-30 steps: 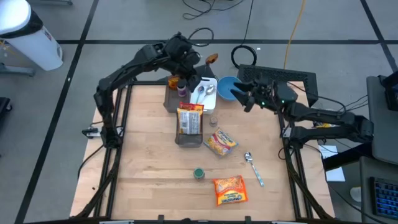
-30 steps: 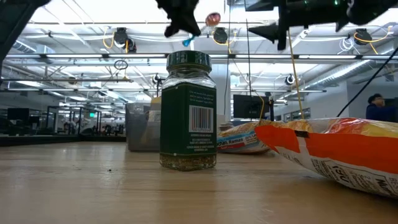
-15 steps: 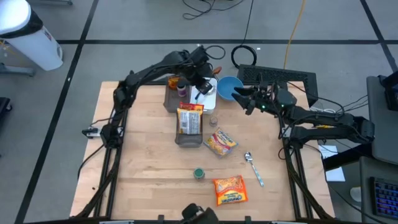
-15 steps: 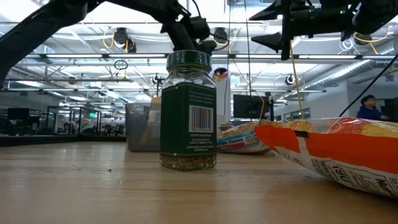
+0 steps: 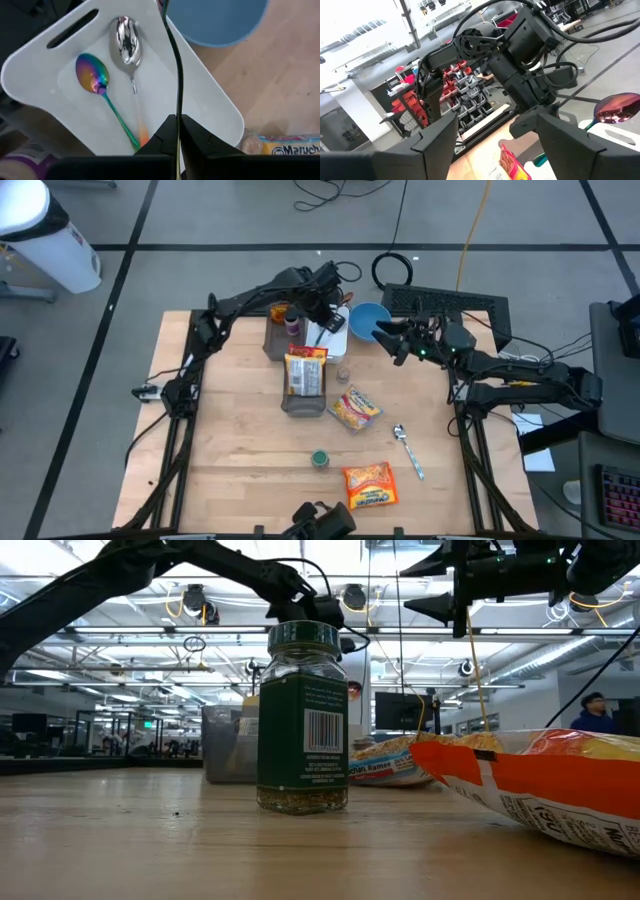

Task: Pick & Place Food Item
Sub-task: Put the blue spoon into the white bin, then put the blue noodle pack into the bottom black bin

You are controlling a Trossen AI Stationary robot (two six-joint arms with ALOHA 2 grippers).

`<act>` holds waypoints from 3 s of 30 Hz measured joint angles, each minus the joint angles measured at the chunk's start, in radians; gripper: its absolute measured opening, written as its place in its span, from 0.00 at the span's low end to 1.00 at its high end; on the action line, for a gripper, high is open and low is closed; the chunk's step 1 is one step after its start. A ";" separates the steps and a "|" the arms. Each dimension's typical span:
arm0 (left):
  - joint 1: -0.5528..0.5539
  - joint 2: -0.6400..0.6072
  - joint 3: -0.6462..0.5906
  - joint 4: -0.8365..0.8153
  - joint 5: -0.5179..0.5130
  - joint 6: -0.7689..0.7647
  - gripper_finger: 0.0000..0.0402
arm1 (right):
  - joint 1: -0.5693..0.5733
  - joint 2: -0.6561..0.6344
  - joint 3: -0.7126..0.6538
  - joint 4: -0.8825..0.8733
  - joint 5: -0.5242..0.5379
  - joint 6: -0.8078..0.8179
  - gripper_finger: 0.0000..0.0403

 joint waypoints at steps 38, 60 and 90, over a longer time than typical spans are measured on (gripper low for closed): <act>-0.012 0.099 0.001 -0.083 0.020 -0.045 0.01 | -0.004 0.000 0.000 -0.006 0.053 -0.033 0.63; -0.007 0.157 0.000 -0.095 0.083 -0.077 0.01 | -0.004 0.000 0.000 -0.010 0.054 -0.046 0.63; 0.051 0.123 0.151 -0.022 0.233 -0.104 0.29 | -0.004 0.000 0.000 -0.029 0.055 -0.071 0.64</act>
